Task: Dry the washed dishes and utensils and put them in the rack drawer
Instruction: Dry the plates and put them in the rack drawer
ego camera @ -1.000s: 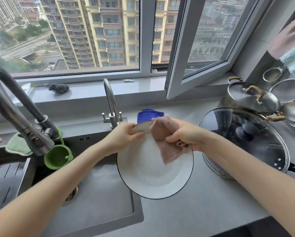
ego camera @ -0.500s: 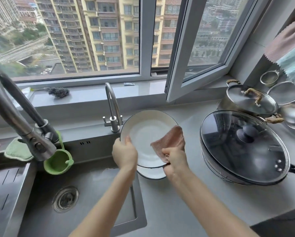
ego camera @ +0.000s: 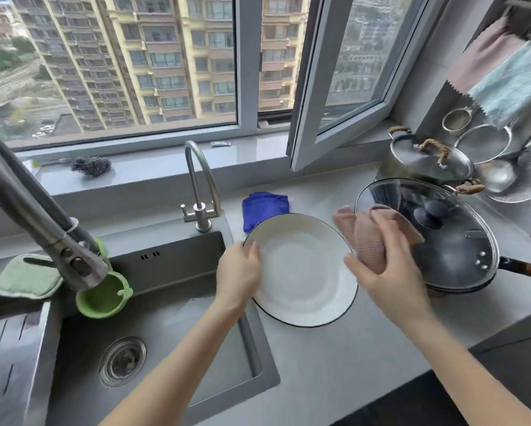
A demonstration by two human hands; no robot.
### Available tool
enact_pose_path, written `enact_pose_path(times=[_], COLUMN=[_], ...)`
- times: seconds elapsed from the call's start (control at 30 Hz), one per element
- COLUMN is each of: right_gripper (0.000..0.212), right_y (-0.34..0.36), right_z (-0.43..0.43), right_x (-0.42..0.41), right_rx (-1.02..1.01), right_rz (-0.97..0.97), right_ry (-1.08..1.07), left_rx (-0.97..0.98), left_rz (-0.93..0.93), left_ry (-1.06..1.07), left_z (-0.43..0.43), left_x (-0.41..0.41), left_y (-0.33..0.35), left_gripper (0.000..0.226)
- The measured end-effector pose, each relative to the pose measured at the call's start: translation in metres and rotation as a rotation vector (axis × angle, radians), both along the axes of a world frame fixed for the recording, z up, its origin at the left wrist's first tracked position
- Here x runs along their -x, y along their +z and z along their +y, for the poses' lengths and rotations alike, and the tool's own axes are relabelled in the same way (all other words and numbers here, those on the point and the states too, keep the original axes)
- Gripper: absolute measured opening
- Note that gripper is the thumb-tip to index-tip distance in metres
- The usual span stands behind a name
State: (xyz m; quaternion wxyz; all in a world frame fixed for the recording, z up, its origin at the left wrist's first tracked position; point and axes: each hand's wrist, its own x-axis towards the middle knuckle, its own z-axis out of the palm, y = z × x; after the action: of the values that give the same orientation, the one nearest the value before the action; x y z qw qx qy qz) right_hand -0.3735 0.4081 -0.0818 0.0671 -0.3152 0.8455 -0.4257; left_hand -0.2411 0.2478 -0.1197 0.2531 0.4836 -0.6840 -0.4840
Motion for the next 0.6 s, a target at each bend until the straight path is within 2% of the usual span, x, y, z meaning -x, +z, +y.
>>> enact_pose_path(times=[0.03,0.07,0.1,0.17,0.23,0.3,0.37,0.43,0.47,0.5,0.53,0.6], right_gripper=[0.068,0.072,0.073,0.062,0.053,0.043,0.033,0.032,0.038,0.042,0.041,0.031], right_y=[-0.007,-0.016,-0.021,-0.028,-0.027,-0.026,-0.036,-0.050,-0.053,-0.051,-0.039,-0.018], right_z=[-0.007,-0.017,-0.027,-0.033,-0.012,0.024,0.056,0.076,0.080,0.081,0.081,0.081], right_x=[-0.003,-0.009,-0.018,-0.033,-0.044,-0.052,-0.039,-0.009,0.005,0.016,0.019,0.029], right_rx=[-0.191,-0.351,-0.465,-0.570,-0.486,-0.329,-0.267,-0.384,-0.393,-0.344,-0.250,0.019], right_rz=[0.198,0.316,0.346,0.244,0.180,0.252,0.454,0.608,0.595,0.496,0.308,-0.214], right_ry=[0.081,0.169,0.253,0.413,0.584,0.665,0.627,0.487,0.422,0.383,0.362,0.374], left_rx=[0.044,0.092,0.133,0.155,0.114,0.102,0.086,0.066,0.062,0.063,0.064,0.050], left_rz=[-0.029,-0.068,-0.107,-0.160,-0.162,-0.173,-0.173,-0.182,-0.195,-0.211,-0.223,-0.220], left_ry=[-0.069,-0.125,-0.164,-0.188,-0.171,-0.191,-0.253,-0.306,-0.332,-0.363,-0.403,-0.491], left_z=[0.007,0.013,0.018,0.017,0.008,0.005,0.013,0.027,0.035,0.044,0.054,0.076], left_x=[0.005,0.010,0.015,0.022,0.023,0.019,0.017,0.016,0.017,0.017,0.018,0.021], left_y=[0.008,0.015,0.021,0.025,0.021,0.018,0.017,0.019,0.021,0.023,0.025,0.028], left_gripper=[0.036,0.040,0.044,0.048,0.048,0.046,0.044,0.041,0.041,0.043,0.044,0.046])
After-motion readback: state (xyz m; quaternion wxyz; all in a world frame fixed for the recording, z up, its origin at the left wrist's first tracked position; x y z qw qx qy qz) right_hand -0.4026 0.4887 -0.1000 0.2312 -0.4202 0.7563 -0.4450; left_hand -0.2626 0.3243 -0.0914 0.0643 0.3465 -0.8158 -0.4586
